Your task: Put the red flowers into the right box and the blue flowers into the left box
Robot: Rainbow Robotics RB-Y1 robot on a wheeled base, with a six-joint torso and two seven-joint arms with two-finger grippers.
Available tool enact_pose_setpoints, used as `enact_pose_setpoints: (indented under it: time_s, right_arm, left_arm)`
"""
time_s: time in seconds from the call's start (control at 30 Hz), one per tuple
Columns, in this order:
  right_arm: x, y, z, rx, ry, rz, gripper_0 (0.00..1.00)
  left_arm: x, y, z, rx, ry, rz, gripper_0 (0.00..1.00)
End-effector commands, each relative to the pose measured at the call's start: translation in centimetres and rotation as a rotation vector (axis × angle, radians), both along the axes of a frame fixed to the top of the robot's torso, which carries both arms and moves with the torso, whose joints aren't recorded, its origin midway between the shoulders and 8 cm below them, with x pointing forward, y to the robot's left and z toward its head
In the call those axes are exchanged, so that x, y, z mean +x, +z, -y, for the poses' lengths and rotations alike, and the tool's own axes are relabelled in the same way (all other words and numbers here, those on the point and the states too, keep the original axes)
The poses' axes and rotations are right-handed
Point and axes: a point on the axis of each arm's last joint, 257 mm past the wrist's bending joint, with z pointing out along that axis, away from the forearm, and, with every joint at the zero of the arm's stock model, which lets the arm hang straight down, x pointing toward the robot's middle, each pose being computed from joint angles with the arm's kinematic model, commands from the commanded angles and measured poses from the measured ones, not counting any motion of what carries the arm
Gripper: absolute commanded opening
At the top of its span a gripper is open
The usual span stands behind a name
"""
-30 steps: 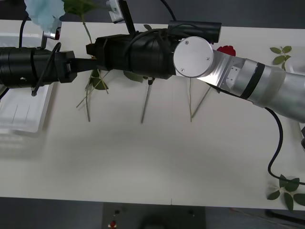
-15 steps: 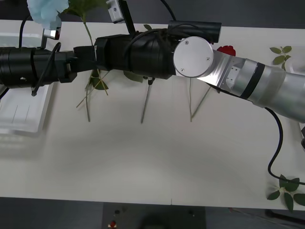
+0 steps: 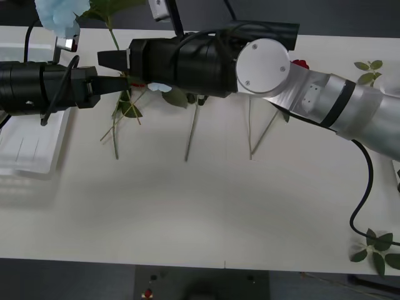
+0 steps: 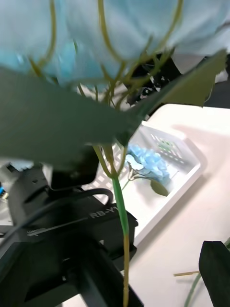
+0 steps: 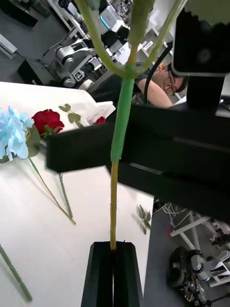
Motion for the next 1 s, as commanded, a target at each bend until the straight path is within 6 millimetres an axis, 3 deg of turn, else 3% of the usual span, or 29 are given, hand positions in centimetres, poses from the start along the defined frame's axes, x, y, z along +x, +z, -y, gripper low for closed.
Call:
enact_pose_setpoints:
  time_s: [0.03, 0.17, 0.33, 0.47, 0.57, 0.67, 0.73, 0.83, 1.0]
  right_arm:
    - [-0.6, 5.2, 2.8, 0.022, 0.030, 0.021, 1.00]
    - [-1.4, 6.7, 6.1, -0.022, 0.071, -0.014, 1.00]
    - [-2.9, 7.8, 13.1, -0.147, 0.135, -0.081, 1.00]
    - [-4.9, 6.6, 20.4, -0.335, 0.201, -0.173, 1.00]
    - [-5.9, 5.9, 24.3, -0.413, 0.226, -0.247, 1.00]
    - [-6.6, 4.1, 28.9, -0.514, 0.194, -0.403, 1.00]
    - [-6.2, 3.1, 30.6, -0.555, 0.136, -0.475, 1.00]
    - [-4.7, 0.8, 32.8, -0.621, -0.016, -0.604, 1.00]
    - [-1.7, -1.0, 32.6, -0.569, -0.231, -0.762, 1.00]
  left_arm:
    - [0.3, 2.5, -1.0, 0.051, -0.010, 0.117, 0.00]
    - [0.3, 2.7, -2.2, 0.075, 0.000, 0.122, 0.00]
    - [0.8, 3.4, -4.9, 0.110, 0.046, 0.122, 0.00]
    - [1.5, 3.6, -8.7, 0.149, 0.112, 0.114, 0.00]
    - [1.9, 3.7, -10.8, 0.164, 0.148, 0.107, 0.00]
    - [2.8, 3.6, -14.9, 0.195, 0.235, 0.090, 0.00]
    - [3.2, 3.5, -16.8, 0.211, 0.278, 0.082, 0.00]
    - [3.8, 3.5, -21.5, 0.244, 0.379, 0.063, 0.00]
    - [4.0, 3.0, -27.8, 0.327, 0.511, 0.039, 0.00]
